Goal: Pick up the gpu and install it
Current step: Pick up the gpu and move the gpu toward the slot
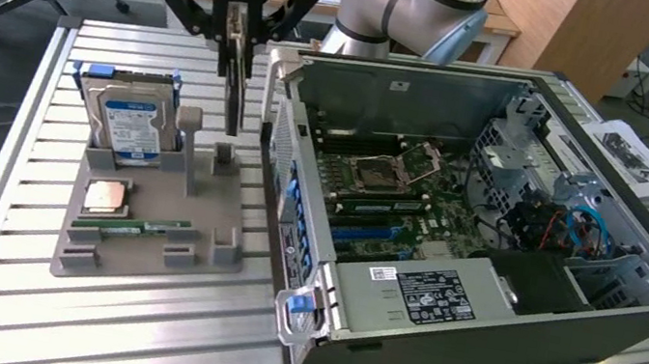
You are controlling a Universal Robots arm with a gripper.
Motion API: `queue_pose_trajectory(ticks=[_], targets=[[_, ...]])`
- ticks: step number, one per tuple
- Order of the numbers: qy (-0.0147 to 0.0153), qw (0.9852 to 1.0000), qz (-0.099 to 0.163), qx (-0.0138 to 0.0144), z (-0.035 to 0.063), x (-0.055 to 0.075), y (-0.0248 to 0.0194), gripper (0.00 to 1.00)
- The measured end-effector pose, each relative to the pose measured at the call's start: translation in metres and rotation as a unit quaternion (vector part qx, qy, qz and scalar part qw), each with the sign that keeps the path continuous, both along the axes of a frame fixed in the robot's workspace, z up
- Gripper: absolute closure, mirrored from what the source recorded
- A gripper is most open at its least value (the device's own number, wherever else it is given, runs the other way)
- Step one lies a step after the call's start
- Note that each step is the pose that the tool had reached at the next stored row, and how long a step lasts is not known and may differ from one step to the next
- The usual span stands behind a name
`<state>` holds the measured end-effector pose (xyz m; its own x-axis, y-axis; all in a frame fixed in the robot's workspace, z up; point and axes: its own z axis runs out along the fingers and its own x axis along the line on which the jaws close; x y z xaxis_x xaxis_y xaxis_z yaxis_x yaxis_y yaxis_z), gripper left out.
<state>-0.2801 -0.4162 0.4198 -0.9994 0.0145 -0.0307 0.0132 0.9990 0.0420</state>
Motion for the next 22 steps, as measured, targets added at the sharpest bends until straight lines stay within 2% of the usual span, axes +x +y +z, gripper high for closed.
queue_pose_trajectory(ticks=[2,10,22], targets=[[-0.0001,1.0,0.0,0.0001,0.003,0.0,0.0,0.73],[0.0001,1.0,0.0,-0.0001,0.0033,0.001,0.0,0.73],[0.0,1.0,0.0,0.0,0.0033,0.01,0.0,0.73]])
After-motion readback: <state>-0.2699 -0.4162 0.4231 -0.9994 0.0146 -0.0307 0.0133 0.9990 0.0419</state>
